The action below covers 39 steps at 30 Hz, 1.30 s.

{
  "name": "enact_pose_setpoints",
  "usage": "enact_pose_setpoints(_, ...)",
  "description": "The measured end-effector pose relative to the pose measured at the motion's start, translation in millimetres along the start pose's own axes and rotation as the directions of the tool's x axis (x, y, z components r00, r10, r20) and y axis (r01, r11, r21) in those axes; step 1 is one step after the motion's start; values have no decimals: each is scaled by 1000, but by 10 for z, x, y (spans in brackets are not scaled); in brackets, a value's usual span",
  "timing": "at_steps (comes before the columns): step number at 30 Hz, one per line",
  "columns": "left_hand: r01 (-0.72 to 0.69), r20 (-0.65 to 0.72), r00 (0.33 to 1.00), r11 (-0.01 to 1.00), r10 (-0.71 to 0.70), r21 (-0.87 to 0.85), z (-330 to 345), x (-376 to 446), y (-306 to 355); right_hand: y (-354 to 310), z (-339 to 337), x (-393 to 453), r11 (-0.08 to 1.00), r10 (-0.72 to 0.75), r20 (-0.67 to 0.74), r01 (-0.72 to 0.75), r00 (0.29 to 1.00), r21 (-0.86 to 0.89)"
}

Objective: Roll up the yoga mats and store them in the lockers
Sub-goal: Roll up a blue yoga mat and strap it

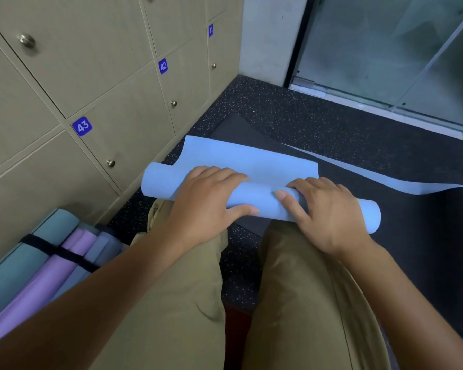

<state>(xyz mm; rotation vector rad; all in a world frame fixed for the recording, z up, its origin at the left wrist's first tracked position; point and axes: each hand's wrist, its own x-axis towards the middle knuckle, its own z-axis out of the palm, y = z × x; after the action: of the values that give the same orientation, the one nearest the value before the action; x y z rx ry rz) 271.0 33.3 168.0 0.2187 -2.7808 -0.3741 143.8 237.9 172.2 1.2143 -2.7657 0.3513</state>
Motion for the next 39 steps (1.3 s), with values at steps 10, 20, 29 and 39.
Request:
enact_pose_setpoints(10,48,207,977,998,-55,39,-21,359,-21,36,163,-140,1000,-11,-245,7,969,-14)
enact_pose_setpoints(20,-42,178,984,988,14,150,108,577,-138,130,285,243,992,2,-244,-33,970,-123)
enact_pose_setpoints(29,-189,40,982,917,186,351,240,547,-429,145,140,600,984,149,90,-138,985,-116)
enact_pose_setpoints(39,-166,331,943,909,33,382,84,895,-357,415,165,539,986,-92,172,113,981,-121)
